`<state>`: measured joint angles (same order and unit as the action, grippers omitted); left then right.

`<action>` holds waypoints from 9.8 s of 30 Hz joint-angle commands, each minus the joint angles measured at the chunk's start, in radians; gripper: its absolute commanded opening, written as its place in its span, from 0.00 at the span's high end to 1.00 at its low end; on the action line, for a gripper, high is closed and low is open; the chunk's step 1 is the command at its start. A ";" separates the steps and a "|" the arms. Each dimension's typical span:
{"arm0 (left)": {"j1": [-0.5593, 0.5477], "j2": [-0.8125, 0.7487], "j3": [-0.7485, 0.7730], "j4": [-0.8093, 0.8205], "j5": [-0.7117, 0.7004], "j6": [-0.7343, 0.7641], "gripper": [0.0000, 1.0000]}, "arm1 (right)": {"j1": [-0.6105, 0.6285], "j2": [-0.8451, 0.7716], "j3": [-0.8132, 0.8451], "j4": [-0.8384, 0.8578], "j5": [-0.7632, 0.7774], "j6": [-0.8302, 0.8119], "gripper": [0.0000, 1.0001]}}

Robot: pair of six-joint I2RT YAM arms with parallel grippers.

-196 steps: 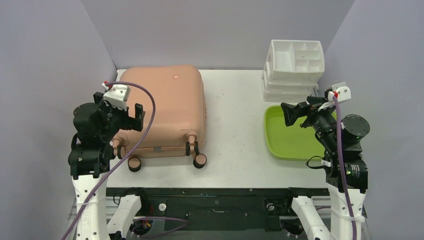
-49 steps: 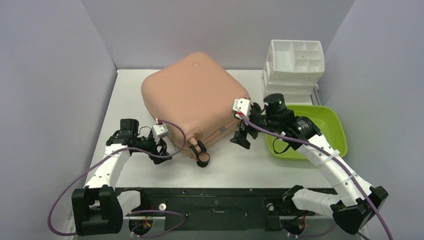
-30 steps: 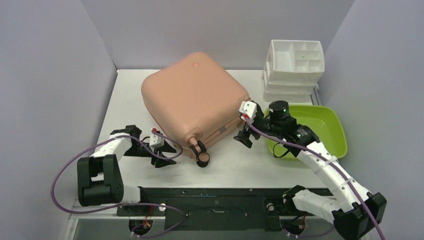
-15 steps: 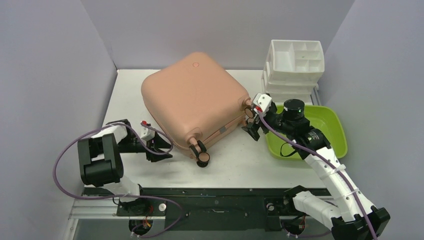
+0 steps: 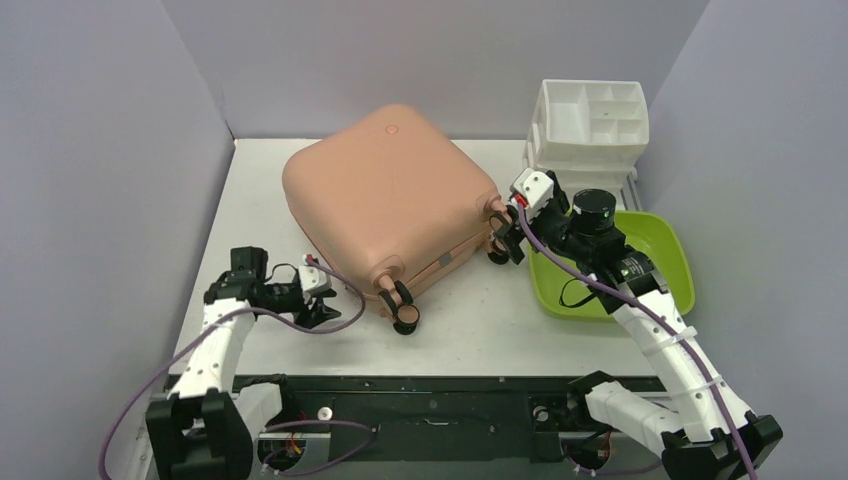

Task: Open, take out, and arrange the luggage
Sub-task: Adjust the luggage at the center of the board.

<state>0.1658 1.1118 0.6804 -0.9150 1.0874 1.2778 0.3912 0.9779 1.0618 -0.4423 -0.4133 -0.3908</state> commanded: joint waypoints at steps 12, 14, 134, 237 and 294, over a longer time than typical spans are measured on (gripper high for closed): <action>-0.254 -0.167 -0.146 0.547 -0.146 -0.595 0.55 | -0.023 0.015 -0.002 0.082 0.166 0.039 0.11; -0.267 -0.165 -0.148 0.551 -0.153 -0.597 0.55 | -0.028 0.009 -0.012 0.090 0.171 0.040 0.11; -0.582 0.052 0.038 0.469 -0.047 -0.485 0.62 | -0.053 0.712 0.551 0.062 -0.179 0.367 0.09; -0.245 0.230 0.294 0.938 -0.601 -1.155 0.18 | 0.390 0.689 -0.222 1.187 0.212 0.591 0.31; -0.468 0.566 0.581 1.041 -0.337 -1.369 0.12 | 0.565 0.953 0.052 0.769 0.575 0.700 0.69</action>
<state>-0.2962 1.6650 1.2816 0.1505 0.7319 -0.0528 0.9508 1.8595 1.0798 0.3908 0.1658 0.3000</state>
